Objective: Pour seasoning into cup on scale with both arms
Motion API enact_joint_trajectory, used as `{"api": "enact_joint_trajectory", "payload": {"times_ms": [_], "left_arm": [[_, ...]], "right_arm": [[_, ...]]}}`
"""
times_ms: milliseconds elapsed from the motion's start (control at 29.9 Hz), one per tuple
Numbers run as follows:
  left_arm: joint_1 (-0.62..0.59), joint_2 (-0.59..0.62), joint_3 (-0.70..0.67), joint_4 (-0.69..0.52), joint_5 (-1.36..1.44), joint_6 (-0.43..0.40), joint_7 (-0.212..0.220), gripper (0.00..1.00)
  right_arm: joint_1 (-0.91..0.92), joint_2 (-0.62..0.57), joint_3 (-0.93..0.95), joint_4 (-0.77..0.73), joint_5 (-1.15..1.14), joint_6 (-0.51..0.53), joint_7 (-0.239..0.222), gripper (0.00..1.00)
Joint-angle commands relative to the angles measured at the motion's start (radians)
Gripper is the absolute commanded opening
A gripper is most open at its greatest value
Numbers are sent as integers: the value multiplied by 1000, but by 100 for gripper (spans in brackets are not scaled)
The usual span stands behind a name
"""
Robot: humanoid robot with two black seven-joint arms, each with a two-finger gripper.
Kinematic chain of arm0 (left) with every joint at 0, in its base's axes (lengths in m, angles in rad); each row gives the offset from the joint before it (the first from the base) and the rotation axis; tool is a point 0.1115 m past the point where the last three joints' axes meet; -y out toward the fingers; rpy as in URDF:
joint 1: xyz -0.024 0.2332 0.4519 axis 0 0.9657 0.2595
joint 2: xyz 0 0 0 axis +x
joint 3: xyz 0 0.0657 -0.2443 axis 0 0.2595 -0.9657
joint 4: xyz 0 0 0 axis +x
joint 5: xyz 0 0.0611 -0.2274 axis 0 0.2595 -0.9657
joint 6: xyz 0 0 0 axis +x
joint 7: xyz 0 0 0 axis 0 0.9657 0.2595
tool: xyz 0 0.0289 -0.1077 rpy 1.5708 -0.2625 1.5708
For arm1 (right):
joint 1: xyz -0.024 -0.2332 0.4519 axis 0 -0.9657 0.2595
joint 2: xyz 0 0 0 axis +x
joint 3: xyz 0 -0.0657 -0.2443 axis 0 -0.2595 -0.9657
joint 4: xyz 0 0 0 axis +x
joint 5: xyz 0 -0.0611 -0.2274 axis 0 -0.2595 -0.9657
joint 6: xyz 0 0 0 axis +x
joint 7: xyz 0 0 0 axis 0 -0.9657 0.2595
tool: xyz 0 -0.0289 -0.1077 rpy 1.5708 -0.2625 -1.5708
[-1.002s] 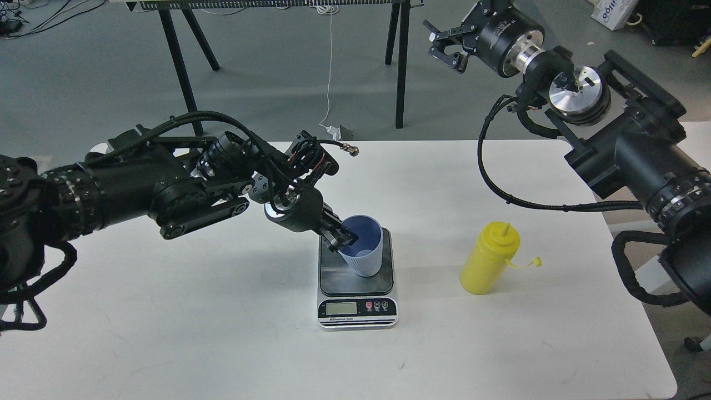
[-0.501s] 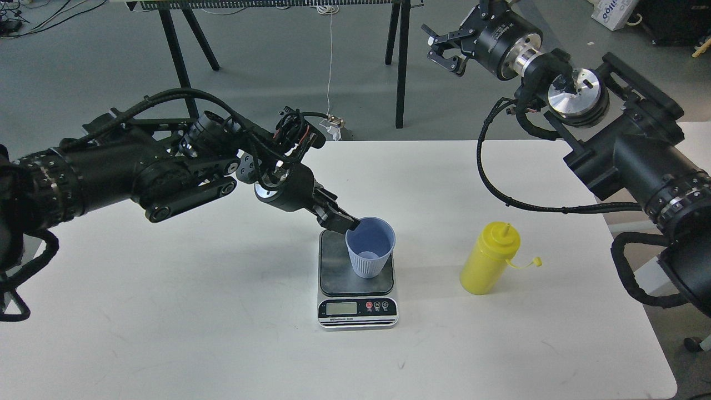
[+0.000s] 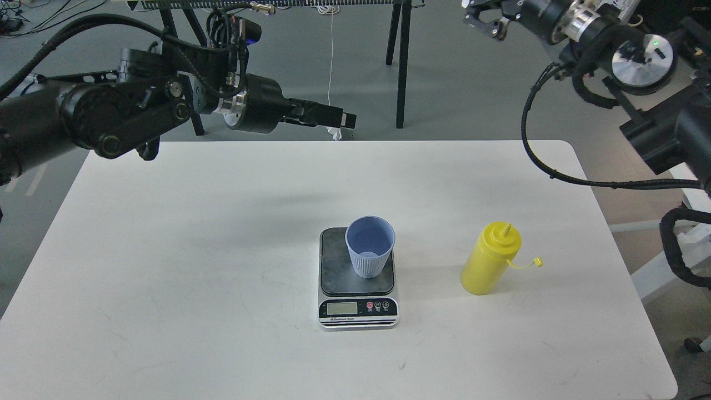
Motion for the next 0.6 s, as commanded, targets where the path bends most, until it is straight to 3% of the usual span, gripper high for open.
{"api": "enact_joint_trajectory", "payload": {"times_ms": [0,234,401,568], "left_arm": [[43,32,-41,6,-38,0,0,99],[140,35,-171,44,-42,0,0,99],[221,17,-200,67,-38,0,0,99],[275,-25,-200,69,-33,0,0,99]], "right_arm": [[-90,-70,97,4,126,0,-16,100],[-314,-171,116,42,457,0,-82,100],[-550,-305,116,298,649,0,-95,100],[-746,-412,140,477,683,0,-93,100]]}}
